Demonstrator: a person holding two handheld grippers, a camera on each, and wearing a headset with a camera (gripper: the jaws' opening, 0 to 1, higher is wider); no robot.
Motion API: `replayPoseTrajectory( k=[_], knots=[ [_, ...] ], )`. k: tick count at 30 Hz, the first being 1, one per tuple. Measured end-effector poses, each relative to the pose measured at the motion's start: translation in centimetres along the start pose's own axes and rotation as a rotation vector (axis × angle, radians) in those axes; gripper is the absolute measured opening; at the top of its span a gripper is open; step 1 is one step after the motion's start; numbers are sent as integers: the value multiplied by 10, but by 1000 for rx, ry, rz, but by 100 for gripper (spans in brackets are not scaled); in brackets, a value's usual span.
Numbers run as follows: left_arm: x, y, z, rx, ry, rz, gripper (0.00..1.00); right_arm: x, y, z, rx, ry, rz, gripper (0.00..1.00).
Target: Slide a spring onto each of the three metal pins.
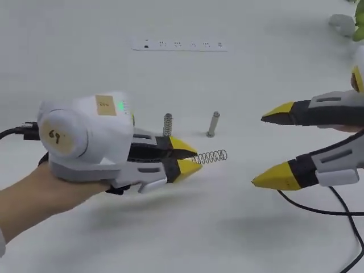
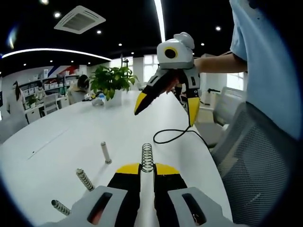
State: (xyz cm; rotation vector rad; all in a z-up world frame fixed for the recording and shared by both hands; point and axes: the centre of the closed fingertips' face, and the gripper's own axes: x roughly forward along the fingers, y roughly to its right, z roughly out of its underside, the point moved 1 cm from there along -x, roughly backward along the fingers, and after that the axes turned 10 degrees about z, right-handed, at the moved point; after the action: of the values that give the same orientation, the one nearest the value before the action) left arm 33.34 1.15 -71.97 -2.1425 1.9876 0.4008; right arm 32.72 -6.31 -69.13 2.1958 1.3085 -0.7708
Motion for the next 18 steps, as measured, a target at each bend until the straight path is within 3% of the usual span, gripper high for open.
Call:
replayPoseTrajectory(
  k=[8, 10, 13, 18],
  knots=[
    [-18, 14, -13, 0, 33, -7, 2, 8, -16, -23, -38, 17, -85, 54],
    [-23, 16, -15, 13, 30, -13, 2, 10, -18, -27, -23, 21, -104, 47],
    [-30, 21, -15, 16, 26, -17, 2, 14, -20, -34, -20, 32, -126, 46],
    [-36, 31, -20, 25, 29, -10, 2, 19, -35, -41, -73, 18, -191, 37]
  ],
)
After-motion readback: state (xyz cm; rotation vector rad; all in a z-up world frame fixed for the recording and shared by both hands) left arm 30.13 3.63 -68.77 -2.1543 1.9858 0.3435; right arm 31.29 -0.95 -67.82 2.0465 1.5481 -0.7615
